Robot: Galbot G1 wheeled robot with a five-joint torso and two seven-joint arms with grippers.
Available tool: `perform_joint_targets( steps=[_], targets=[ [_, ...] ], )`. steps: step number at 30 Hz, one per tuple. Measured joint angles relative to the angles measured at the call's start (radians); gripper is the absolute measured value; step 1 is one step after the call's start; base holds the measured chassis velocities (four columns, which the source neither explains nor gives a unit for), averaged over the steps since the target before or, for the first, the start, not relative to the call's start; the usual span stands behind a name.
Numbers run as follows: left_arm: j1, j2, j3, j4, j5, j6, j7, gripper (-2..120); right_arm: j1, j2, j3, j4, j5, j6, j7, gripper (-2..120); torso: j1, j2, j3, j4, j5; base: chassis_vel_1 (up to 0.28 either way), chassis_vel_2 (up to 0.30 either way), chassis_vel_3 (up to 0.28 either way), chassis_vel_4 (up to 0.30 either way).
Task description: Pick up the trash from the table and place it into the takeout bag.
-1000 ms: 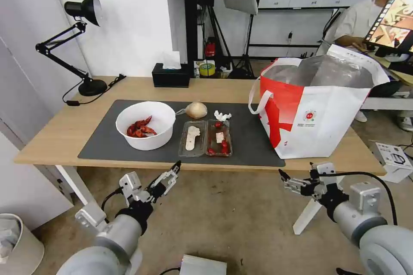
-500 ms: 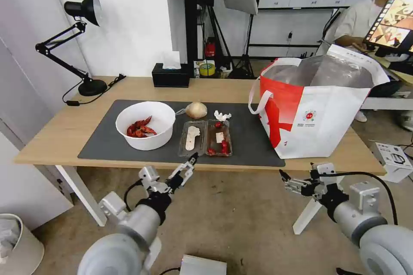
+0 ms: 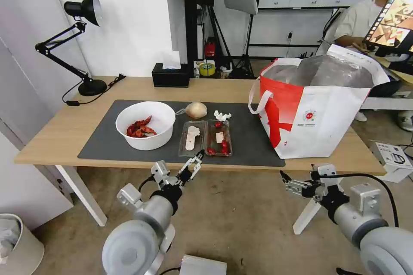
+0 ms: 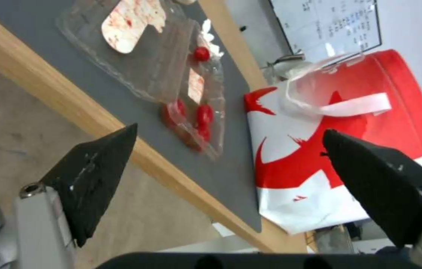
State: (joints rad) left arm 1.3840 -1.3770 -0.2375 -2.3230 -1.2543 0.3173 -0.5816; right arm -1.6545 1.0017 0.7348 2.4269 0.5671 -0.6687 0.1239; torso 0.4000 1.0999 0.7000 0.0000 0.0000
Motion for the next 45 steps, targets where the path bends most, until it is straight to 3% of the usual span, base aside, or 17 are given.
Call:
perform_joint_targets(
  steps=[18, 45],
  targets=[
    [-0.147, -0.003, 0.064, 0.093, -0.019, -0.016, -0.095, 100, -0.011, 0.013, 0.013, 0.004, 0.000, 0.001, 0.009, 100, 0.000, 0.000, 0.000, 0.0000, 0.0000, 0.000, 0.000, 0.000, 0.000],
    [-0.225, -0.078, 0.106, 0.232, 0.003, -0.067, -0.140, 100, -0.017, 0.033, -0.001, 0.003, 0.001, 0.014, 0.003, 100, 0.000, 0.000, 0.000, 0.0000, 0.0000, 0.000, 0.000, 0.000, 0.000]
  ],
)
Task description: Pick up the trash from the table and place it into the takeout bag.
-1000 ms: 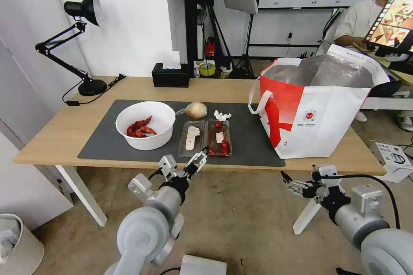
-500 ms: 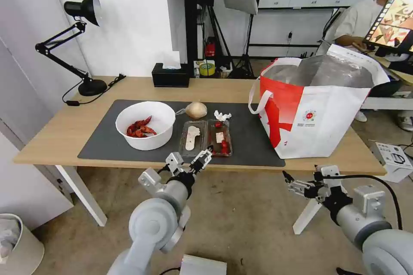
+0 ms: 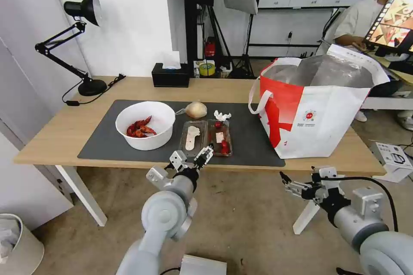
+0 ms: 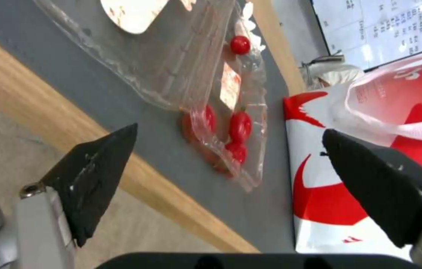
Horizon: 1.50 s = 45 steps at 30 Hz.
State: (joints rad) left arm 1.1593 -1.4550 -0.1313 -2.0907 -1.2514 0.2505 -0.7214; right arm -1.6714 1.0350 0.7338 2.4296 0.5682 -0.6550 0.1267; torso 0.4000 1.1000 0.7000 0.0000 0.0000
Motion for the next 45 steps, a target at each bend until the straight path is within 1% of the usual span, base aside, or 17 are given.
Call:
perform_joint_targets(
  steps=[8, 28, 31, 33, 42, 45],
  targets=[
    [-0.016, -0.025, 0.008, 0.024, 0.000, -0.013, -0.002, 100, -0.004, 0.001, 0.000, -0.002, -0.001, 0.001, 0.001, 100, 0.000, 0.000, 0.000, 0.0000, 0.0000, 0.000, 0.000, 0.000, 0.000],
    [-0.055, -0.033, 0.012, 0.082, 0.000, -0.024, -0.003, 100, -0.004, 0.010, -0.001, -0.018, -0.005, 0.003, 0.004, 100, 0.000, 0.000, 0.000, 0.0000, 0.0000, 0.000, 0.000, 0.000, 0.000],
    [-0.068, -0.032, 0.012, 0.095, 0.000, -0.029, -0.006, 100, -0.004, 0.021, -0.005, -0.022, -0.013, 0.003, 0.005, 100, 0.000, 0.000, 0.000, 0.0000, 0.0000, 0.000, 0.000, 0.000, 0.000],
    [-0.080, -0.033, 0.012, 0.109, 0.000, -0.037, -0.008, 100, -0.007, 0.028, -0.006, -0.022, -0.022, 0.003, 0.004, 100, 0.000, 0.000, 0.000, 0.0000, -0.0001, 0.000, 0.000, 0.000, 0.000],
    [-0.095, -0.048, 0.011, 0.125, -0.003, -0.063, -0.028, 100, -0.009, 0.034, -0.005, -0.022, -0.027, 0.003, 0.004, 100, 0.000, 0.000, 0.000, 0.0000, -0.0001, 0.000, 0.000, 0.000, 0.000],
    [-0.104, -0.059, 0.008, 0.137, 0.012, -0.086, -0.042, 100, -0.011, 0.038, -0.005, -0.021, -0.029, 0.004, 0.003, 100, 0.000, 0.000, 0.000, -0.0001, -0.0001, 0.000, 0.000, 0.000, 0.000]
  ],
)
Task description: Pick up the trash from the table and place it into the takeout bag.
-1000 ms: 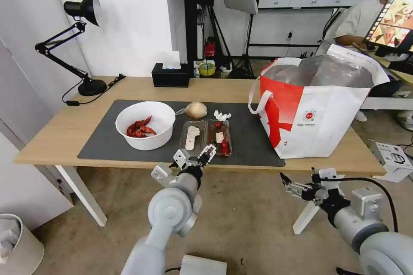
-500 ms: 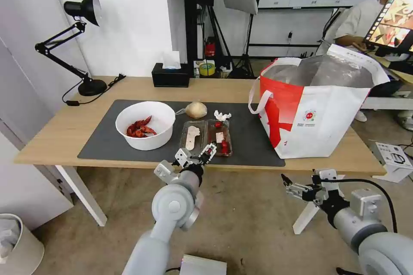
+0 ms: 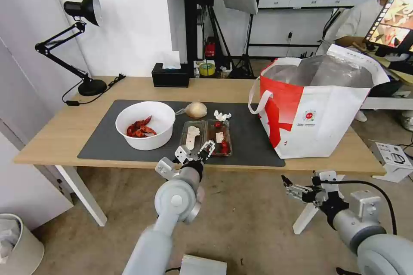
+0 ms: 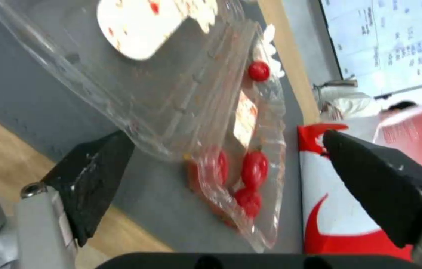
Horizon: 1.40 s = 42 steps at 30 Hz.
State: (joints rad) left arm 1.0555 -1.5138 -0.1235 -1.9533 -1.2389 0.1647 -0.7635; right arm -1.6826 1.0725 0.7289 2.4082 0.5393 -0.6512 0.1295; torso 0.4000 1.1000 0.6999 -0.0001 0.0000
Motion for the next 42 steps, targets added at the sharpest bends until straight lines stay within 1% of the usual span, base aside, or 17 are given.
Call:
perform_joint_targets(
  steps=[2, 4, 9, 17, 19, 28, 31, 40, 42],
  targets=[
    [0.000, -0.001, 0.000, 0.001, 0.001, -0.002, -0.001, 100, 0.000, 0.000, 0.000, 0.000, 0.000, 0.000, 0.000, 100, 0.000, 0.000, 0.000, 0.0000, 0.0000, 0.000, 0.000, 0.000, 0.000],
    [-0.003, -0.011, -0.002, 0.006, 0.011, -0.027, -0.006, 100, -0.001, 0.004, 0.000, 0.000, -0.003, 0.001, -0.001, 100, 0.000, 0.000, 0.000, 0.0000, 0.0000, 0.000, 0.000, 0.000, 0.000],
    [-0.001, -0.017, -0.003, 0.007, 0.018, -0.052, -0.010, 100, -0.002, 0.007, 0.000, 0.001, -0.005, 0.002, -0.002, 100, 0.000, 0.000, 0.000, 0.0001, 0.0000, 0.000, 0.000, 0.000, 0.000],
    [0.000, -0.026, -0.005, -0.001, 0.049, -0.094, 0.001, 100, -0.007, 0.011, 0.000, 0.004, -0.011, 0.003, -0.004, 100, 0.000, 0.000, 0.000, 0.0002, 0.0000, 0.000, 0.000, 0.000, 0.000],
    [0.001, -0.025, -0.005, -0.001, 0.050, -0.096, 0.002, 100, -0.009, 0.012, 0.000, 0.005, -0.012, 0.003, -0.004, 100, 0.000, 0.000, 0.000, 0.0002, 0.0000, 0.000, 0.000, 0.000, 0.000],
    [0.016, -0.019, 0.001, -0.047, 0.050, -0.102, 0.050, 100, -0.016, 0.017, 0.003, 0.015, -0.017, 0.004, -0.006, 100, 0.000, 0.000, 0.000, 0.0002, 0.0000, 0.000, 0.000, 0.000, 0.000],
    [0.018, -0.018, 0.007, -0.056, 0.051, -0.102, 0.054, 100, -0.020, 0.019, 0.003, 0.019, -0.020, 0.005, -0.006, 100, 0.000, 0.000, 0.000, 0.0001, 0.0000, 0.000, 0.000, 0.000, 0.000],
    [0.015, -0.019, 0.018, -0.056, 0.055, -0.102, 0.063, 100, -0.030, 0.017, 0.012, 0.030, -0.023, 0.005, -0.006, 100, 0.000, 0.000, 0.000, 0.0001, 0.0000, 0.000, 0.000, 0.000, 0.000],
    [0.012, -0.021, 0.023, -0.055, 0.060, -0.102, 0.076, 100, -0.033, 0.014, 0.017, 0.033, -0.023, 0.005, -0.006, 100, 0.000, 0.000, 0.000, 0.0001, 0.0000, 0.000, 0.000, 0.000, 0.000]
  ],
)
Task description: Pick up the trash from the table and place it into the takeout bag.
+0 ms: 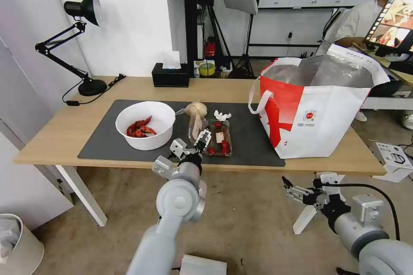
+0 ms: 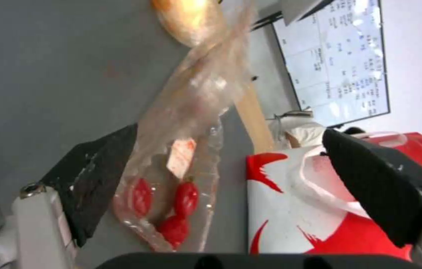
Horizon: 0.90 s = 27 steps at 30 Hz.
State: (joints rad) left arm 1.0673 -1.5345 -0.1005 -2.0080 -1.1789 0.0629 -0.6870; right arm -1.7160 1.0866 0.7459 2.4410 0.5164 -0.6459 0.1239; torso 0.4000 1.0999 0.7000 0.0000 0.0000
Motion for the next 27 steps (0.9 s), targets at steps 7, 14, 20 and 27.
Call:
perform_joint_targets(
  steps=[7, 14, 20, 27],
  targets=[
    [-0.003, -0.007, 0.020, 0.008, 0.019, -0.002, 0.007, 100, -0.004, 0.003, 0.002, 0.001, 0.000, 0.000, 0.000, 100, 0.000, 0.000, 0.000, 0.0000, 0.0000, 0.000, 0.000, 0.000, 0.000],
    [-0.003, -0.009, 0.032, 0.007, 0.020, -0.002, 0.012, 100, -0.003, -0.002, 0.005, 0.001, 0.001, 0.001, 0.000, 100, 0.000, 0.000, 0.000, 0.0000, 0.0000, 0.000, 0.000, 0.000, 0.000],
    [-0.010, -0.015, 0.062, 0.005, 0.021, 0.004, 0.037, 100, -0.008, -0.002, 0.013, 0.005, 0.003, 0.001, 0.000, 100, 0.000, 0.000, 0.000, -0.0001, 0.0000, 0.000, 0.000, 0.000, 0.000],
    [-0.025, 0.027, 0.092, -0.011, 0.117, 0.076, 0.112, 100, -0.022, 0.006, 0.028, 0.017, 0.004, 0.005, 0.000, 100, 0.000, 0.000, 0.000, -0.0001, 0.0000, 0.000, 0.000, 0.000, 0.000]
  ],
)
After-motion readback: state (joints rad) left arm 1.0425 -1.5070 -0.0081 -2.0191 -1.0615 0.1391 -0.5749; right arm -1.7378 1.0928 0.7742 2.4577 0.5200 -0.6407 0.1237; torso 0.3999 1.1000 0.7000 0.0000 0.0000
